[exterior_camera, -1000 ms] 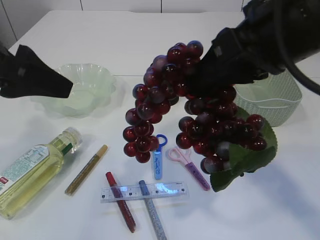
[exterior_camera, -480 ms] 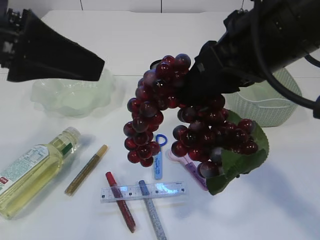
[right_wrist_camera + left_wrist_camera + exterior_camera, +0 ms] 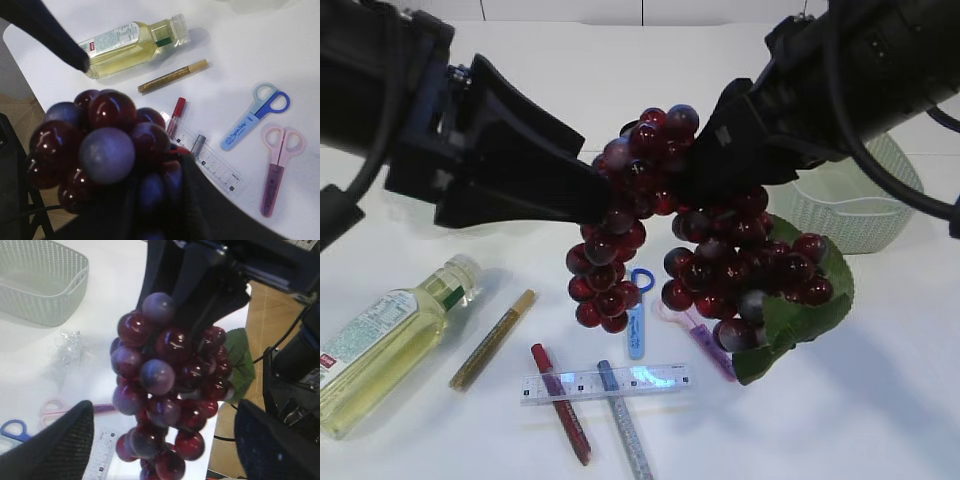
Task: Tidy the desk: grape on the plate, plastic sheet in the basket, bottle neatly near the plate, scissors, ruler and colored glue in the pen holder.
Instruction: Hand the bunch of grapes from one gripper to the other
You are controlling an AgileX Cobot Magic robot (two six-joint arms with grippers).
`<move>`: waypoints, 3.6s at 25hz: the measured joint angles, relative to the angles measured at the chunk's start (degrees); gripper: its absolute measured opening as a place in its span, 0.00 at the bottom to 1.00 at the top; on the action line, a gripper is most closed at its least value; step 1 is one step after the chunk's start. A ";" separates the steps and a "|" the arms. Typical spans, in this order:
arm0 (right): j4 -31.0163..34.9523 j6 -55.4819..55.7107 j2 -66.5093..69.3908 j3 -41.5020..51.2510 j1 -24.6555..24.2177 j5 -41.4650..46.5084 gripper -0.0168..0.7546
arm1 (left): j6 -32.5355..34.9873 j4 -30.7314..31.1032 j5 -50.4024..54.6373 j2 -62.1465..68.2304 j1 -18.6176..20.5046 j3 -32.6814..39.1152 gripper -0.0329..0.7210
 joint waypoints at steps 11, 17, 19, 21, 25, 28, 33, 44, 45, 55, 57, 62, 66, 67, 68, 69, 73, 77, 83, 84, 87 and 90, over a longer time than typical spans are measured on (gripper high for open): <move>6.15 -4.96 0.00 0.00 0.00 -0.26 0.26 | 3.43 -5.21 -0.70 3.61 -0.09 -0.03 0.90; 8.55 -6.68 0.00 0.00 0.00 -0.03 0.26 | 4.37 -6.48 0.00 4.36 -0.13 -0.12 0.90; 9.24 -6.96 0.00 0.00 0.00 0.05 0.26 | 4.75 -6.76 0.00 4.70 -0.22 -0.12 0.90; 9.91 -7.31 0.00 0.00 0.00 0.10 0.26 | 4.86 -6.88 0.11 4.70 -0.22 -0.12 0.89; 9.92 -7.82 0.00 0.00 0.00 0.10 0.26 | 4.97 -6.88 0.36 4.70 -0.22 -0.12 0.82; 10.03 -8.08 0.00 0.00 0.00 0.10 0.26 | 4.97 -6.88 0.73 4.70 -0.22 -0.12 0.72; 10.15 -8.08 0.00 0.00 0.00 0.10 0.26 | 5.05 -6.66 0.97 4.70 -0.22 -0.12 0.51; 9.93 -8.20 0.00 0.00 0.00 -0.84 0.32 | 5.60 -5.41 -2.74 4.70 -0.22 -0.12 0.35; 9.82 -8.20 0.00 0.00 -0.11 -0.97 0.36 | 6.20 -5.41 -3.07 4.70 -0.22 -0.12 0.35; 8.55 -8.50 0.00 -0.22 -0.10 0.42 0.60 | 9.17 -6.02 -9.68 4.70 -0.22 -1.83 0.28; 8.00 -8.55 0.00 -0.35 -0.10 1.14 0.62 | 9.31 -6.47 -10.48 4.70 -0.22 -1.93 0.27; 5.85 -8.55 0.00 -0.35 -0.10 2.71 0.67 | 9.34 -7.07 -11.99 4.70 -0.22 -1.93 0.27; 1.41 -8.08 0.00 -0.35 -0.01 3.36 0.68 | 9.44 -7.38 -14.44 4.70 -0.22 -2.07 0.26; -0.20 -7.42 0.00 -0.35 -0.01 3.48 0.68 | 9.44 -7.67 -14.88 4.70 -0.22 -2.06 0.26; -2.04 -6.34 0.00 -0.35 -0.01 3.62 0.68 | 9.44 -7.82 -15.39 4.70 -0.22 -2.06 0.26; -3.63 -5.06 0.00 -0.35 -0.01 3.74 0.68 | 9.44 -7.82 -15.82 4.70 -0.22 -2.10 0.26; -10.42 1.31 0.00 -0.35 -0.01 4.17 0.68 | 9.44 -8.09 -18.38 4.70 -0.22 -2.10 0.26; -14.42 6.98 0.00 -0.35 -0.01 4.29 0.68 | 9.44 -8.47 -22.39 4.70 -0.22 -2.10 0.26; -20.42 14.33 0.00 -0.35 -0.01 4.84 0.68 | 9.44 -10.98 -35.55 4.70 -0.22 -2.10 0.26; -22.14 15.99 0.00 -0.35 -0.01 5.16 0.68 | 9.44 -11.82 -38.15 4.70 -0.22 -2.10 0.26; -26.42 19.70 0.00 -0.35 -0.01 7.95 0.68 | 9.44 -15.37 -47.68 4.70 -0.22 -2.10 0.26; -28.69 20.60 0.00 -0.35 -0.01 10.89 0.68 | 9.44 -16.99 -53.11 4.82 0.93 -2.10 0.26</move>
